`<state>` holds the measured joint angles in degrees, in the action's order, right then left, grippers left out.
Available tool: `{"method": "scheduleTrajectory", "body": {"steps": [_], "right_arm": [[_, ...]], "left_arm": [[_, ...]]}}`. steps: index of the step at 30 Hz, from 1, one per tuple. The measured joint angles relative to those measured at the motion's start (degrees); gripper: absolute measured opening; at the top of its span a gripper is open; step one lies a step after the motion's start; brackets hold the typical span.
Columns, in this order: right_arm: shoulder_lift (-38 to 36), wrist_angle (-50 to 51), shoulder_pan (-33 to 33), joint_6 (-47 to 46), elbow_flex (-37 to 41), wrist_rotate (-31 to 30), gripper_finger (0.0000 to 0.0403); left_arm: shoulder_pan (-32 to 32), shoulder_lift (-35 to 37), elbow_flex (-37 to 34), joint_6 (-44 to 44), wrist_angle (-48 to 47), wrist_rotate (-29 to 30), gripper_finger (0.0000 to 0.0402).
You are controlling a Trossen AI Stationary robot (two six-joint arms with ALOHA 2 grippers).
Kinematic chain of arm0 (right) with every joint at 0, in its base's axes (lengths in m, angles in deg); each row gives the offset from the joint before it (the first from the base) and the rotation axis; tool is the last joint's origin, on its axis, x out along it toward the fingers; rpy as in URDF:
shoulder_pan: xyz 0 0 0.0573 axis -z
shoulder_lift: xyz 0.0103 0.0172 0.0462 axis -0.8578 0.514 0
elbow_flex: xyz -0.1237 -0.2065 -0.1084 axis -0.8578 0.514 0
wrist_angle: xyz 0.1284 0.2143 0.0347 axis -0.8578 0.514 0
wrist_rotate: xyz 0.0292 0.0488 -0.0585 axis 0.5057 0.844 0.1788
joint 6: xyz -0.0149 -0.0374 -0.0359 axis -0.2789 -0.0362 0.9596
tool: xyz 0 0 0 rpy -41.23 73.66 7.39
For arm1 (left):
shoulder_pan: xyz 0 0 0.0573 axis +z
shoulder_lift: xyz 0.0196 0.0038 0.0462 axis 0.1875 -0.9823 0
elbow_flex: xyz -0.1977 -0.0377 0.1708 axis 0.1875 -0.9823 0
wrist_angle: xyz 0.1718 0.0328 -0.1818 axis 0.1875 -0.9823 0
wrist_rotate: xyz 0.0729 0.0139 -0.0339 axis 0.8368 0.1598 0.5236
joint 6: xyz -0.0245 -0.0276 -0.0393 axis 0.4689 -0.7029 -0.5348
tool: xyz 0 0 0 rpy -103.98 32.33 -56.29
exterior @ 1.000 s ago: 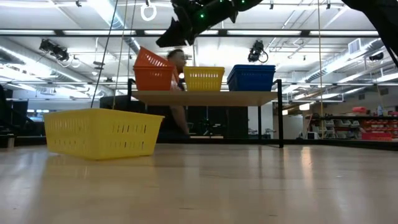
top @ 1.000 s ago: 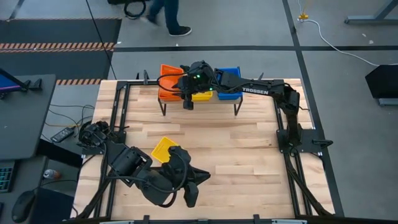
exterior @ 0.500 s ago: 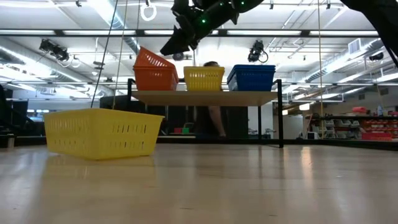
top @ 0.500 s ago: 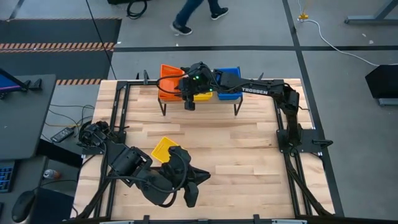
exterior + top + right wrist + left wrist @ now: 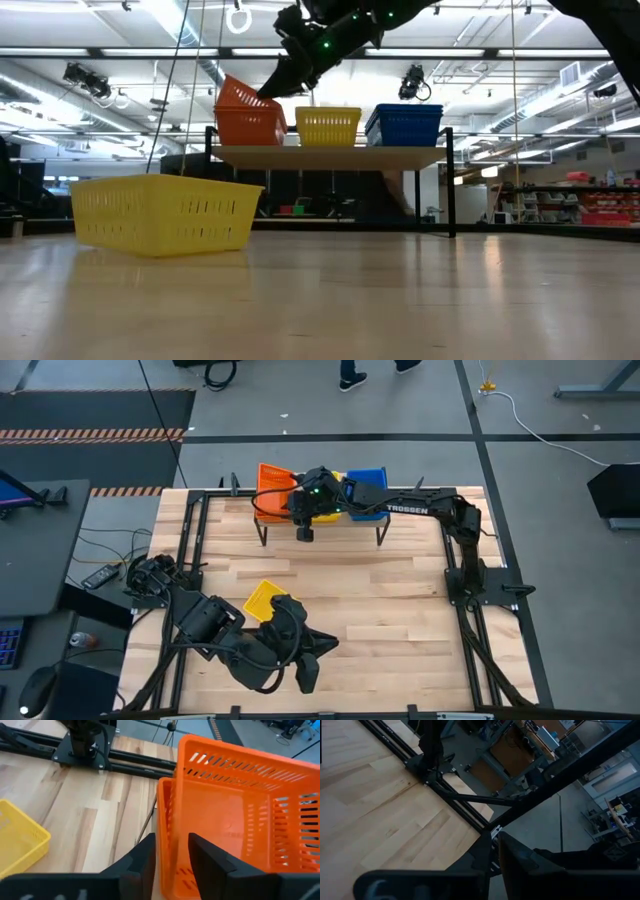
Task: Stack baskets on shelf by color
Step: Stack the orange bin on top of the stacked orange bins on the shelf
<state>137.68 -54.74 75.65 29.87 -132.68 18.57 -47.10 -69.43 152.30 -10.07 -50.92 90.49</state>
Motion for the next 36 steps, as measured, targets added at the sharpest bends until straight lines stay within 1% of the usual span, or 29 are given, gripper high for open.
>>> {"method": "scheduleTrajectory", "body": {"steps": [3,6,8,11,14,19,23,26,31,36], "right_arm": [[0.0,-0.4,0.0,0.0,0.0,0.0,0.0083],[0.0,-0.4,-0.1,0.1,-0.3,0.0,0.0029],[0.0,-0.3,-0.1,0.2,-0.4,0.0,0.0013],[0.0,-0.6,-0.3,0.4,-0.4,-1.3,0.0015],[-0.3,-1.3,-0.5,1.3,-0.4,-2.2,0.0008],[-2.5,-3.2,-1.0,3.6,-0.5,-3.9,0.0007],[-3.9,-0.6,-1.4,3.9,-0.5,-5.3,0.0004],[-4.4,0.9,-1.8,4.6,-0.5,-7.5,0.0003],[-4.4,1.5,-2.5,6.4,-0.5,-8.2,0.0003],[-4.4,0.9,-3.8,9.3,-0.5,-13.4,0.0012]], "left_arm": [[0.0,0.0,0.0,0.0,0.0,0.0,0.0038],[0.0,0.0,0.0,0.0,0.0,0.0,0.0038],[0.0,0.0,0.0,0.0,0.0,0.0,0.0039],[-0.2,0.0,0.0,0.0,0.0,0.0,0.0038],[-0.3,0.0,0.0,0.0,0.0,0.0,0.0039],[-0.6,0.0,0.0,0.1,0.0,-0.2,0.0039],[-0.6,0.0,0.0,0.1,-0.1,-0.2,0.0038],[-0.6,0.0,0.0,0.1,-0.1,-0.2,0.0038],[-0.6,0.0,0.0,0.1,-0.1,-0.2,0.0038],[-0.6,0.0,0.0,0.0,-0.1,-0.2,0.0039]]}}
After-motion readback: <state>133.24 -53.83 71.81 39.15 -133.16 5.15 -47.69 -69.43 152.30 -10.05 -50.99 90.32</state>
